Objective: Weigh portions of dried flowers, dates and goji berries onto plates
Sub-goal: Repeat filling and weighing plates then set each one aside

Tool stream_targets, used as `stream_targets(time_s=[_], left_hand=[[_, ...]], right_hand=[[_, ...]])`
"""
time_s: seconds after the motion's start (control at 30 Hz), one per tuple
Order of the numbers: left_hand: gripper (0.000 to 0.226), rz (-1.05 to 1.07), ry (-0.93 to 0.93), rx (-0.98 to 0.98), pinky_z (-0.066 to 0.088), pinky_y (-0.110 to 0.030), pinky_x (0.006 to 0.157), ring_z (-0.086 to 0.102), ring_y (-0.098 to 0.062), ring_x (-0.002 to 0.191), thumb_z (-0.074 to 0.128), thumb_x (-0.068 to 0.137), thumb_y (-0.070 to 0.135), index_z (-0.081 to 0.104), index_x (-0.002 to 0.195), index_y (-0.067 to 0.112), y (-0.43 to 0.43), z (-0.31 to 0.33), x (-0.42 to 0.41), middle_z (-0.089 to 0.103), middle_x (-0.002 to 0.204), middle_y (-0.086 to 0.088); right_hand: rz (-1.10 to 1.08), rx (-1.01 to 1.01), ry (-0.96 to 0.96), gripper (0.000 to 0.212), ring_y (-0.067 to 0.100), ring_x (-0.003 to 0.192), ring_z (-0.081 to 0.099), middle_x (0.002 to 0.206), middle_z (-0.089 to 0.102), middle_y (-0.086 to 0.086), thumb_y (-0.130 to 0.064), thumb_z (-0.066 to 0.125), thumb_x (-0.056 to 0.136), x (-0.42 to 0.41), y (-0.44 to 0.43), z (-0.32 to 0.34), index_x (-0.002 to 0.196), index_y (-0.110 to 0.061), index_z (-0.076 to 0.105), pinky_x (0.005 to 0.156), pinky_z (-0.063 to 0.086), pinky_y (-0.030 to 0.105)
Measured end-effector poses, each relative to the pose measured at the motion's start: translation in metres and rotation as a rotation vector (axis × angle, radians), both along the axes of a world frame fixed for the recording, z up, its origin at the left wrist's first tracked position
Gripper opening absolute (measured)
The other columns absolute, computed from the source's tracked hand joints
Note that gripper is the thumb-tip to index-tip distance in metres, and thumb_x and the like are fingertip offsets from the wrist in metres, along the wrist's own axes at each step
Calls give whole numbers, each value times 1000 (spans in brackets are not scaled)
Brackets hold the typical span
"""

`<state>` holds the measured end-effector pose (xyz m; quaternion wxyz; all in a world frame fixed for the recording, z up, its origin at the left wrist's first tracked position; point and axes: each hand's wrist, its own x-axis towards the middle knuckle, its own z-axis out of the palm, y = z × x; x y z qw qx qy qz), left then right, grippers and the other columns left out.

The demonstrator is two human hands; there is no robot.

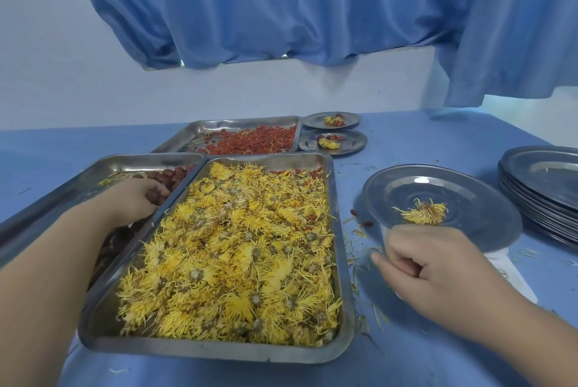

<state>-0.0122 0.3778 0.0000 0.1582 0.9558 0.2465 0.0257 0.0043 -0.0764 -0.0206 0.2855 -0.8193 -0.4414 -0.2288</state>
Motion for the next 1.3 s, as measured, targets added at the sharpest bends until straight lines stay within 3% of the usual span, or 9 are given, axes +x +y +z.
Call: stream_targets(time_s=[0.1,0.27,0.43,0.53,0.67,0.9,1.0,1.07,1.3], left_hand=[[46,21,22,35,47,-37,97,59,-24,107,53,85,-8,62,125,13,-4,2,0,64,124,-11],[26,70,-77,-35,46,-41,97,59,-26,104,61,84,-4,65,105,11,-1,-1,-3,65,114,-10],[18,70,-175,-77,41,-29,66,57,-18,79,64,84,0,58,93,15,1,-3,-7,64,96,-8],[21,98,-291,-78,41,-31,65,59,-18,79,72,85,18,55,98,17,0,-2,-7,63,94,-4],[19,96,-434,-87,46,-27,49,62,-14,53,69,87,29,54,97,22,-16,10,-4,68,85,-1],[12,-210,-438,-96,47,-18,46,62,-11,62,64,89,36,56,98,33,-112,36,22,65,88,6],[9,-356,-405,-74,54,-23,55,64,-9,69,61,90,33,57,98,34,-165,39,37,65,88,8],[9,-432,-389,-54,48,-20,56,63,-7,74,59,90,35,58,99,36,-199,38,45,63,87,11],[7,-660,-303,-6,49,-30,58,61,-12,65,55,89,36,60,91,32,-293,28,73,62,71,8]], right_hand=[[-7,8,4,45,13,48,36,50,33,-4,-21,61,81,0,-2,1,58,-24,22,49,36,31],[0,37,-2,48,10,50,30,51,24,-12,-19,63,78,1,-4,3,60,-27,19,49,32,23],[2,55,-3,50,7,52,27,52,23,-13,-18,64,77,0,-5,3,61,-28,18,50,31,23],[-5,50,3,51,10,52,29,52,24,-12,-16,66,77,-1,-4,5,60,-26,19,51,32,27],[-10,43,17,59,11,53,28,52,24,-10,-5,73,77,-2,-5,8,60,-26,20,51,33,29],[-71,164,62,60,8,50,24,51,23,-8,-3,72,78,9,-18,15,58,-24,20,49,25,19],[-146,276,119,57,9,49,24,49,25,-4,-6,71,78,16,-28,19,55,-20,21,46,24,19],[-214,352,158,55,9,48,24,49,26,-3,-8,72,78,21,-35,22,55,-17,23,45,23,19],[-277,514,253,48,9,49,26,48,27,-6,-11,70,78,31,-48,26,56,-14,28,48,29,24]])
